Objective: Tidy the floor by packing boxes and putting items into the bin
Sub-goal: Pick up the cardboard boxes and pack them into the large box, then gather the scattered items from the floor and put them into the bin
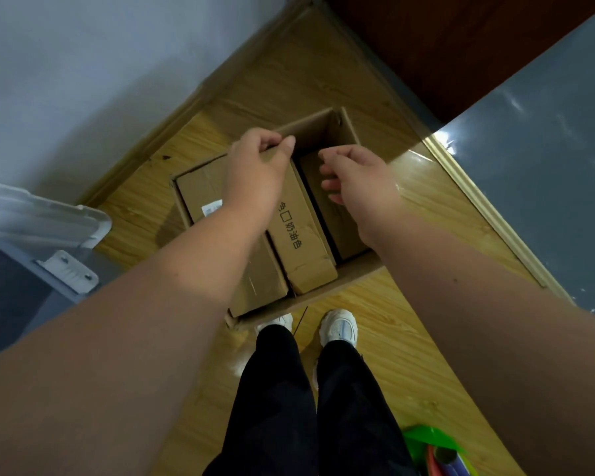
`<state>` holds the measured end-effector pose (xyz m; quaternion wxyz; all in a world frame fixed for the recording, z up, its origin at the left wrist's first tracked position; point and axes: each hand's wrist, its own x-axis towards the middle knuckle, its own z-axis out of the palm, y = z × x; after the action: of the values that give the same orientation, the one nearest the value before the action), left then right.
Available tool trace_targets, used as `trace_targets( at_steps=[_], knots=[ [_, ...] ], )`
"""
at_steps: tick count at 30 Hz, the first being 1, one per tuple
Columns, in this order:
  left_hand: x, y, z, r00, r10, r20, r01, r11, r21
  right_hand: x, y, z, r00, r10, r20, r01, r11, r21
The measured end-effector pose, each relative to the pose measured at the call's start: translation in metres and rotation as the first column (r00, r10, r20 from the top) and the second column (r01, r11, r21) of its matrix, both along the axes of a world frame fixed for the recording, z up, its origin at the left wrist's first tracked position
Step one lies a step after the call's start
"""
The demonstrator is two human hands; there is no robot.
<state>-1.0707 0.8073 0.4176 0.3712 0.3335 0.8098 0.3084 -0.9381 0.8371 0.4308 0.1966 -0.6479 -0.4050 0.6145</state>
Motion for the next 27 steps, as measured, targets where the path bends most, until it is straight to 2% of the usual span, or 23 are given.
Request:
trace_targets(
  at_steps=[4,7,11,14,18,20,23,27],
  knots=[
    [0.027,0.017,0.082,0.989,-0.117,0.09,0.11,0.99,0.083,0.037,0.006,0.074,0.997,-0.077,-0.032,0.079,0.995,0.06],
    [0.058,0.015,0.161,0.946,-0.254,0.2,0.233,0.965,0.121,0.079,-0.009,0.153,0.992,-0.104,-0.068,0.113,0.984,0.137],
    [0.108,-0.003,0.255,0.818,-0.472,0.328,0.431,0.881,0.193,0.129,-0.048,0.245,0.973,-0.216,-0.082,0.228,0.954,0.196],
    [0.142,-0.021,0.305,0.689,-0.633,0.354,0.588,0.773,0.238,0.159,-0.09,0.294,0.924,-0.373,-0.084,0.383,0.901,0.202],
    [0.182,-0.054,0.354,0.455,-0.819,0.349,0.773,0.558,0.301,0.183,-0.165,0.346,0.771,-0.626,-0.12,0.635,0.739,0.226],
    [0.199,-0.067,0.374,0.369,-0.871,0.323,0.818,0.469,0.331,0.185,-0.196,0.365,0.7,-0.702,-0.132,0.709,0.66,0.247],
    [0.231,-0.1,0.409,0.185,-0.931,0.315,0.87,0.304,0.388,0.186,-0.255,0.395,0.547,-0.824,-0.151,0.822,0.494,0.281],
    [0.273,-0.172,0.453,-0.104,-0.949,0.299,0.892,0.044,0.45,0.185,-0.346,0.433,0.32,-0.935,-0.154,0.901,0.251,0.353]
  ],
)
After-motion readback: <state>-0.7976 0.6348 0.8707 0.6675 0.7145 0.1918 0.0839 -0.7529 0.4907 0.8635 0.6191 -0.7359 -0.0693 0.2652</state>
